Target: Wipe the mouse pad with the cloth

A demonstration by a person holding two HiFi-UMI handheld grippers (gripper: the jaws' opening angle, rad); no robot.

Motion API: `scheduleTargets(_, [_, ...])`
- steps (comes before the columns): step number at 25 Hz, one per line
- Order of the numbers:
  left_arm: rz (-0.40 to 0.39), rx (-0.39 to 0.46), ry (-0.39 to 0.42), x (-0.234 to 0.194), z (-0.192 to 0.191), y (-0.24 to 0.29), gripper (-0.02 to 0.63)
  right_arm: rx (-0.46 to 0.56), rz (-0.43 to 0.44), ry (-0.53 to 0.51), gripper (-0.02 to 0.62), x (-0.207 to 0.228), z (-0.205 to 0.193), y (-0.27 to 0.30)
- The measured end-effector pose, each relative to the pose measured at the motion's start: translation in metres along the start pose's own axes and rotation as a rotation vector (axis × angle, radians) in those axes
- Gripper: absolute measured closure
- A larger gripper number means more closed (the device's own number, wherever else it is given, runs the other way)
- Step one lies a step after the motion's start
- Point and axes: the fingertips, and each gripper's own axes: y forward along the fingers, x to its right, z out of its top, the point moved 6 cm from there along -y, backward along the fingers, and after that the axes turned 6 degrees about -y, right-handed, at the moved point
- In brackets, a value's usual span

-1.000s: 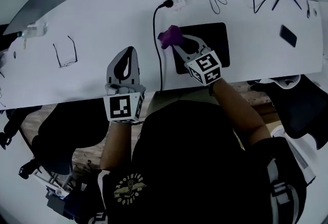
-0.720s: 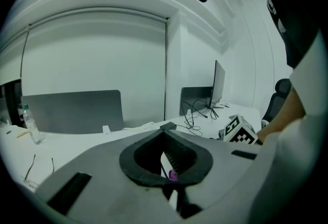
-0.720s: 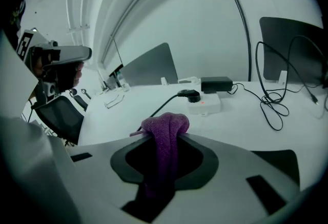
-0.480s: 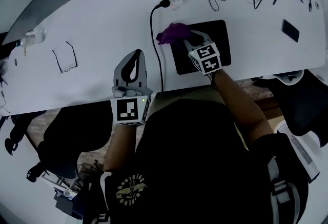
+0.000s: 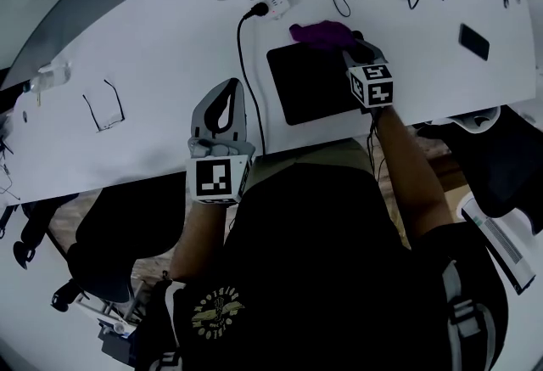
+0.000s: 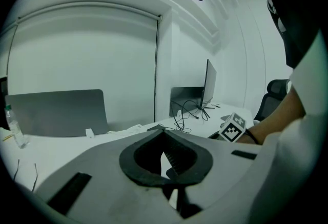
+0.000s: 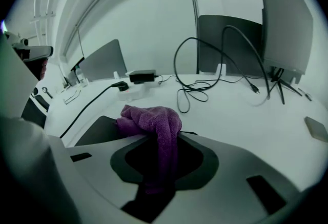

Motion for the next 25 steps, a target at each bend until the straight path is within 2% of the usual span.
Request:
scheduleTargets(3, [-0.009, -0.018, 0.008, 0.003, 0.005, 0.000, 0.604, 0.002, -0.045, 0.043, 0.502, 0.027, -0.010, -0.010])
scheduleTargets(6, [-0.006, 0.020, 0.001, 0.001, 0.008, -0.002, 0.604, -0.010, -0.085, 0.072, 0.502, 0.046, -0.019, -0.019])
scheduleTargets(10, [0.015, 0.012, 0.006, -0.004, 0.009, -0.009, 0.604, -0.022, -0.090, 0.063, 0.504, 0.046, -0.019, -0.030])
scheduleTargets(12, [0.020, 0.009, 0.000, -0.004, 0.011, -0.014, 0.604, 0.024, -0.035, 0.020, 0.505, 0.028, -0.006, -0.041])
scheduleTargets(17, [0.050, 0.049, -0.017, -0.011, 0.009, -0.028, 0.604, 0.119, 0.182, -0.071, 0.505, -0.053, 0.017, -0.067])
scheduleTargets(21, [0.076, 0.074, -0.020, -0.015, 0.010, -0.043, 0.604, 0.137, 0.322, -0.112, 0.505, -0.113, 0.019, -0.070])
scheduleTargets(25, [0.111, 0.106, -0.031, -0.021, 0.008, -0.064, 0.604, 0.114, 0.415, -0.157, 0.505, -0.159, 0.010, -0.064])
